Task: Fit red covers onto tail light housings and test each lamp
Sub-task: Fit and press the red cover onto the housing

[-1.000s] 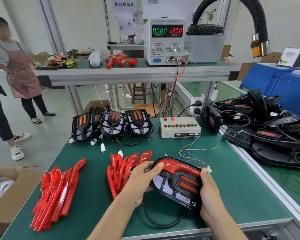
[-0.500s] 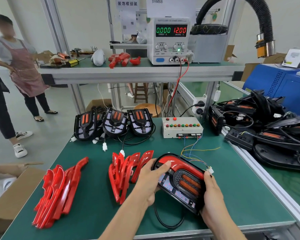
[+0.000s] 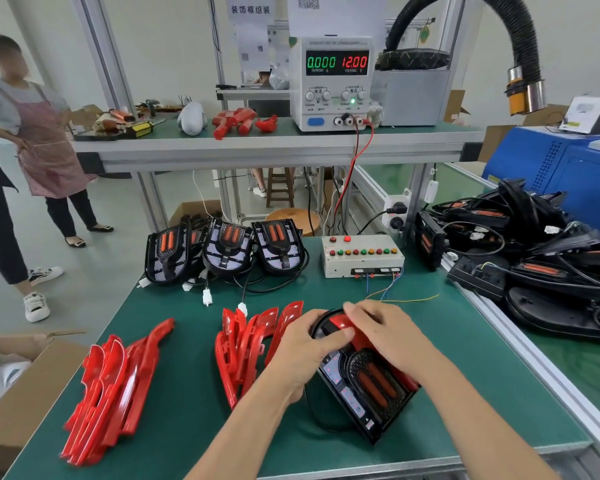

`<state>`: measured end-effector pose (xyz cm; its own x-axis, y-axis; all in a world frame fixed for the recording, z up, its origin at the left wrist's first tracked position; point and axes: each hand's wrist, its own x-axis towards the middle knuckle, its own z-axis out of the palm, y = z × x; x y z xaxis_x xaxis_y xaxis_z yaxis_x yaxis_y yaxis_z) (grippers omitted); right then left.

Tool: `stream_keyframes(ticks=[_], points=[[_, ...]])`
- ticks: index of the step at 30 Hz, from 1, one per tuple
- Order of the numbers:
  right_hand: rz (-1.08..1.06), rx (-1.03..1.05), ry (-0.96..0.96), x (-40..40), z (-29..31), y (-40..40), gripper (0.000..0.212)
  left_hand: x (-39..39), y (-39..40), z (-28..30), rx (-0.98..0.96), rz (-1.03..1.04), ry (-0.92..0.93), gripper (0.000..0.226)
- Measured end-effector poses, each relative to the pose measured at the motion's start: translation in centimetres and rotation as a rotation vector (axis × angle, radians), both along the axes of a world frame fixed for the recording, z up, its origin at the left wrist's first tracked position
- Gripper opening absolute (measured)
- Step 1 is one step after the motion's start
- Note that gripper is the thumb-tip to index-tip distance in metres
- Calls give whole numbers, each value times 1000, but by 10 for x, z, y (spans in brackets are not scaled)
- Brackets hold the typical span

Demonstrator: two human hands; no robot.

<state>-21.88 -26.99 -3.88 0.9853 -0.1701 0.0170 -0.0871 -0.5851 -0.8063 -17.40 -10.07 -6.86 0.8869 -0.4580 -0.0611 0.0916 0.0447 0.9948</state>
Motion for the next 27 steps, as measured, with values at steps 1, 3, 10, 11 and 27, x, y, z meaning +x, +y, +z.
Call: stream_keyframes(ticks=[1, 3, 10, 11, 27], points=[[59, 6, 51, 8, 4, 3, 40, 0, 0, 1, 15, -13, -31, 30], [136, 57, 116, 19, 11, 3, 42, 1, 0, 2, 24, -29, -60, 32], [219, 234, 165, 24, 10, -1, 20, 7, -2, 2, 41, -47, -52, 27], [209, 229, 145, 24, 9, -1, 19, 8, -3, 1, 36, -52, -42, 27], [143, 410, 259, 11, 6, -23, 35, 11, -1, 3, 41, -80, 75, 24]])
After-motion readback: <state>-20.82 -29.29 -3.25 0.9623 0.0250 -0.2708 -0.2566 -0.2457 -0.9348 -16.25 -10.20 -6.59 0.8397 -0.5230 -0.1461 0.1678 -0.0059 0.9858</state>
